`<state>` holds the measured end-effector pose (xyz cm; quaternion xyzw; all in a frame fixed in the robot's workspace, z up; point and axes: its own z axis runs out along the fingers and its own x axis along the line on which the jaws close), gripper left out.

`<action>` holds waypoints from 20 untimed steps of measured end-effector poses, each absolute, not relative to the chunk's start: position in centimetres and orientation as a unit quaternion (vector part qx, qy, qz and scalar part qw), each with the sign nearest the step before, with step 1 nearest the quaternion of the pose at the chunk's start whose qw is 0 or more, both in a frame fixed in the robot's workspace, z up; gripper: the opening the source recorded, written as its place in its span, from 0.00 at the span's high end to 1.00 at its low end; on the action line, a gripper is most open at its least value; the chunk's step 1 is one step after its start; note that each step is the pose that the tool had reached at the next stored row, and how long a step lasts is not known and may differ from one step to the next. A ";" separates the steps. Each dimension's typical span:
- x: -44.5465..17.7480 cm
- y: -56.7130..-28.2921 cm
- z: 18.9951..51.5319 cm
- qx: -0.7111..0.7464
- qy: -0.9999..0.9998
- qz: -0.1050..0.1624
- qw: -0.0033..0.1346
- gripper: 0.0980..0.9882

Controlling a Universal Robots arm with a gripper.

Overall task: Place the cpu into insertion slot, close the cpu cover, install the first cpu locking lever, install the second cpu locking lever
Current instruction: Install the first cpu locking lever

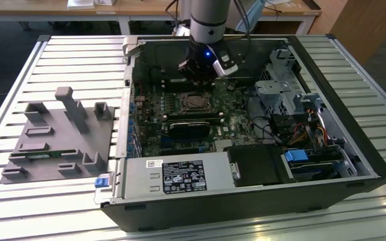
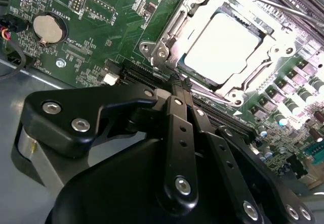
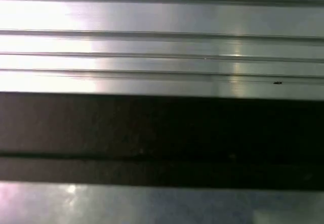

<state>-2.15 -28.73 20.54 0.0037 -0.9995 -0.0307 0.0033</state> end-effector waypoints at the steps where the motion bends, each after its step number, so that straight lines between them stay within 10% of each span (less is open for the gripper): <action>1: -2.1 -28.7 20.5 0.004 -1.000 -0.030 0.003 0.99; 20: -2.1 -28.6 19.8 0.004 -1.000 -0.006 0.004 0.99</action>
